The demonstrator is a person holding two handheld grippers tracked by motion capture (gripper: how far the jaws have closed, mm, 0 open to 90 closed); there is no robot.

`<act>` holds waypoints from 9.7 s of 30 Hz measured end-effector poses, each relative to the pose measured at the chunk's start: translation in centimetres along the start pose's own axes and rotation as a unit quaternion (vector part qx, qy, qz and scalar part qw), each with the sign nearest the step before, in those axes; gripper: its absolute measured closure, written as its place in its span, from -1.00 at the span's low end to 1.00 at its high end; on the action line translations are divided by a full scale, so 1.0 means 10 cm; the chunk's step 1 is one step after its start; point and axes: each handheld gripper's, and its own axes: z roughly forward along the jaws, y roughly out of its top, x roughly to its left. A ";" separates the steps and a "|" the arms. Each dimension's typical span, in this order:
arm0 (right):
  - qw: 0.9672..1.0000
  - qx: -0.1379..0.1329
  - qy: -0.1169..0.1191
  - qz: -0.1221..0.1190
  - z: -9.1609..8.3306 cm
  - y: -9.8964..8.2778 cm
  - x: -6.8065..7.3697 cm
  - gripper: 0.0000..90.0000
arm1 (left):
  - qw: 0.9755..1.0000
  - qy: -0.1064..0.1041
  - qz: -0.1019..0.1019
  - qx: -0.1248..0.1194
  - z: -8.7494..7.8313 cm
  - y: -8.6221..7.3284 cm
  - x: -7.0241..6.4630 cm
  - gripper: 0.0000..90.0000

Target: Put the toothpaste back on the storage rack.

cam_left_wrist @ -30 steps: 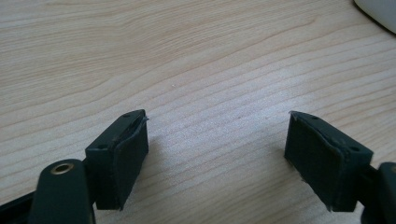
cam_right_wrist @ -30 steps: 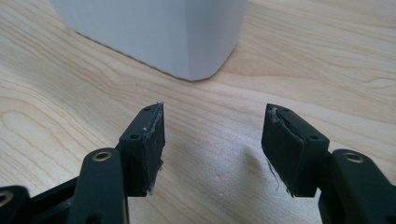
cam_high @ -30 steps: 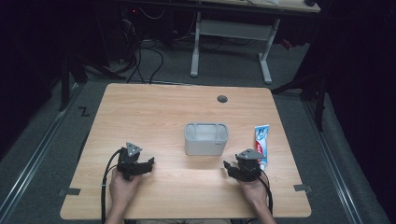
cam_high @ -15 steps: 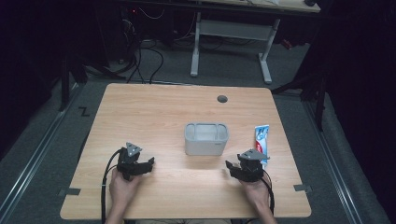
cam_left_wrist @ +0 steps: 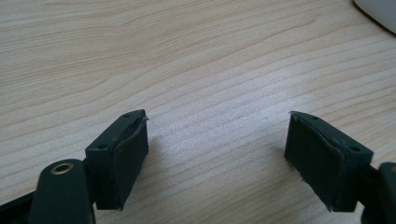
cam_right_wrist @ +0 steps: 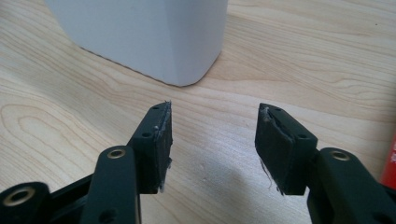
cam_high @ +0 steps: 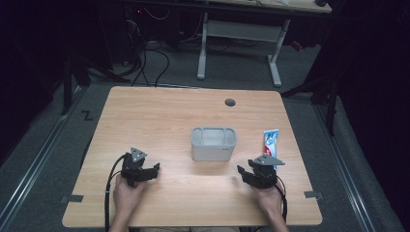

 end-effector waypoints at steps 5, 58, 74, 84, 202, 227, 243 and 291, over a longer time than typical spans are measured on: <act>1.000 -0.004 -0.009 -0.004 -0.04 0.02 -0.01 0.08 | 1.000 0.000 0.000 0.000 0.00 0.00 0.00 -0.51; 0.998 -0.029 -0.011 0.052 -0.34 0.15 -0.41 -0.13 | 1.000 -0.001 0.001 0.000 0.00 0.00 0.00 -0.53; 0.997 -0.022 -0.050 0.052 -0.34 0.22 -0.63 0.14 | 1.000 -0.003 0.004 -0.001 0.00 0.00 -0.01 -0.48; 0.994 -0.004 -0.075 0.073 -0.27 0.29 -0.81 0.15 | 1.000 -0.003 0.005 -0.001 -0.01 0.00 -0.01 -0.48; 0.975 0.191 -0.087 0.075 0.42 0.78 -1.14 0.61 | 1.000 0.005 -0.004 -0.002 0.00 0.00 0.00 -0.46; 0.995 0.099 -0.018 0.018 -0.02 1.05 -0.83 0.63 | 1.000 0.005 -0.004 -0.002 0.00 0.00 0.00 -0.46; 0.999 0.043 0.024 -0.003 -0.28 1.17 -0.63 0.63 | 1.000 0.005 -0.003 -0.002 0.00 0.00 0.00 -0.48; 0.988 -0.061 0.134 -0.040 -0.43 1.63 -0.09 0.64 | 1.000 0.004 -0.001 -0.001 0.00 0.00 0.00 -0.49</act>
